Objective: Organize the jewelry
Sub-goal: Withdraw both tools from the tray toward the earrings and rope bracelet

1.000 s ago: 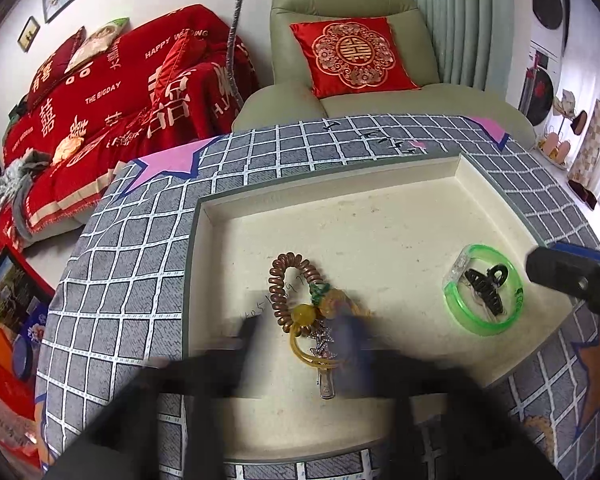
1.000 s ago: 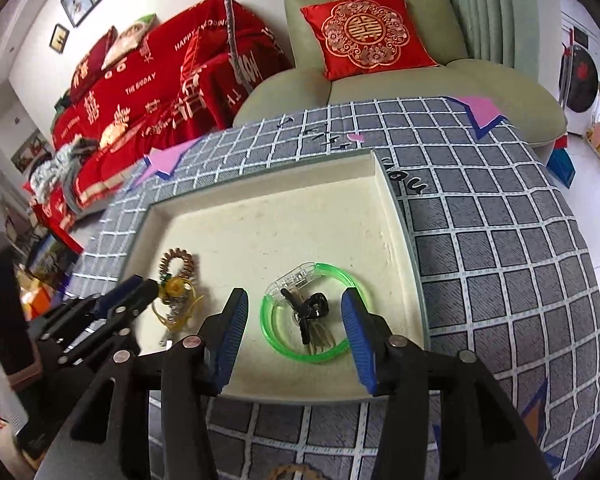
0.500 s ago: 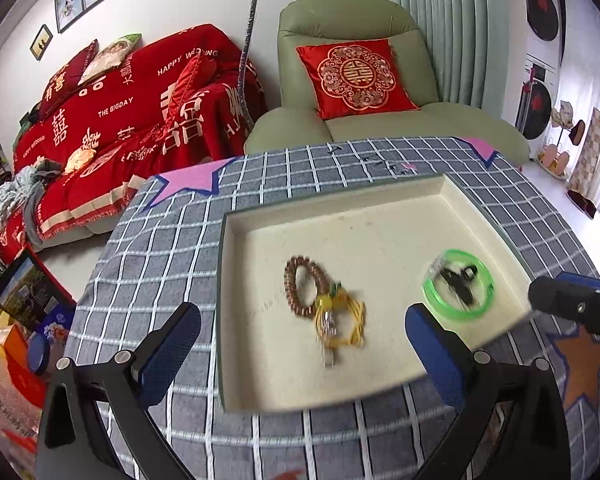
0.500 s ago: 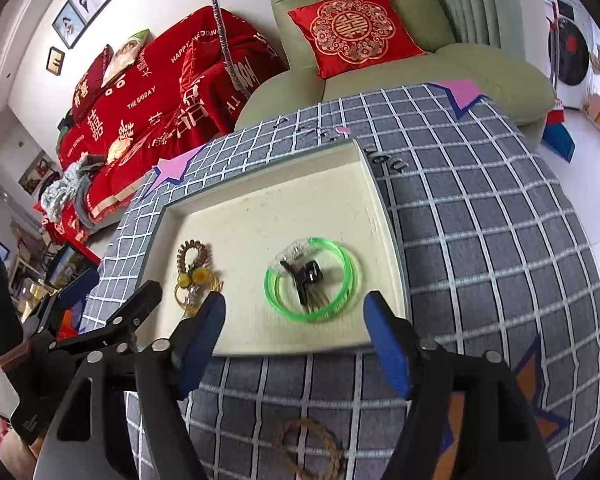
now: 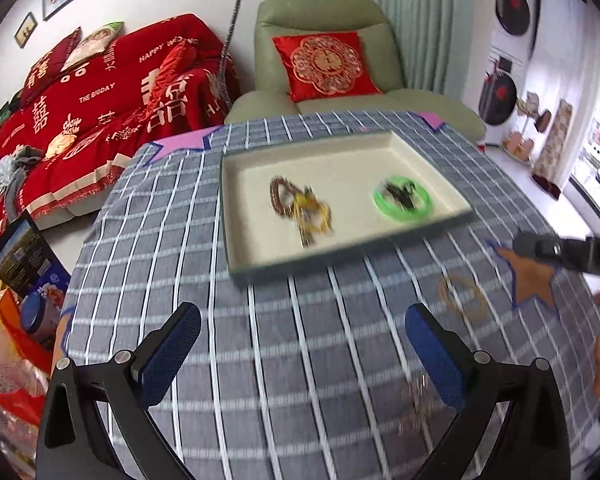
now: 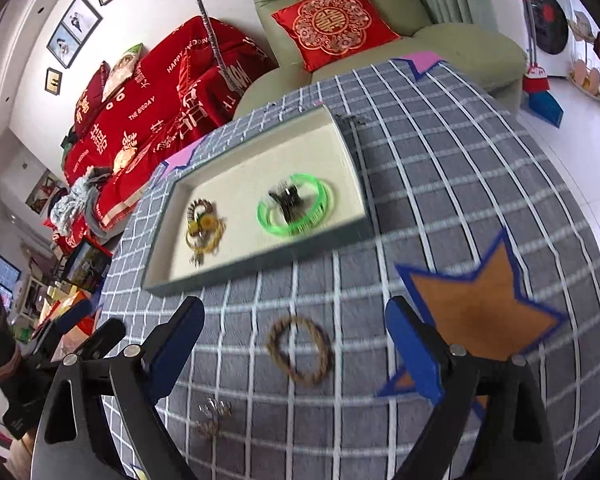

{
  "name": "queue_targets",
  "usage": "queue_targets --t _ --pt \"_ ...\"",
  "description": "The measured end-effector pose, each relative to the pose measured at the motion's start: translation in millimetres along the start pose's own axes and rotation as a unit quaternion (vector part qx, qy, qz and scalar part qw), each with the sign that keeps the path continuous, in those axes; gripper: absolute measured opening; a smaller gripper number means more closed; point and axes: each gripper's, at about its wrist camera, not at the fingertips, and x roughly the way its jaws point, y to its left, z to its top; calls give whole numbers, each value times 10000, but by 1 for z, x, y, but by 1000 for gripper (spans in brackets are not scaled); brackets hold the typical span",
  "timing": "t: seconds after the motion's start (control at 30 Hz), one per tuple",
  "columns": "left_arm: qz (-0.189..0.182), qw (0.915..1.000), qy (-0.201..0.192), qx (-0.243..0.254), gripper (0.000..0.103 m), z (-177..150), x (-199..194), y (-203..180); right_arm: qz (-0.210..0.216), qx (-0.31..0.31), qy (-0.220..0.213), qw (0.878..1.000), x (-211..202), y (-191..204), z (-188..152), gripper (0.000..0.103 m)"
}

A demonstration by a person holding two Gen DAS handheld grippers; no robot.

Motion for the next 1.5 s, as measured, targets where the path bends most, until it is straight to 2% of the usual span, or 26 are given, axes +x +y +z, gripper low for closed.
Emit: queue_targets --t 0.23,0.5,0.87,1.3,1.33,1.4,1.5 --pt "-126 9997 215 -26 103 -36 -11 -7 -48 48 241 9997 -5 -7 -29 93" --pt "-347 9985 387 161 103 -60 -10 -28 -252 -125 413 9988 -7 -9 -50 93" --pt "-441 9974 557 120 103 -68 4 -41 -642 -519 543 9951 0 -5 -55 93" --pt "-369 9966 720 158 100 -71 21 -54 -989 -494 573 9922 17 -11 -52 93" --pt "-376 9966 719 161 99 -71 21 -55 -1015 -476 571 9921 18 -11 -51 93" --pt "-391 9963 752 169 91 -71 23 -56 -1089 -441 550 9916 21 -13 -49 93" --pt "-399 9959 798 145 89 -72 26 -57 -1156 -370 553 9911 27 -15 -45 93"
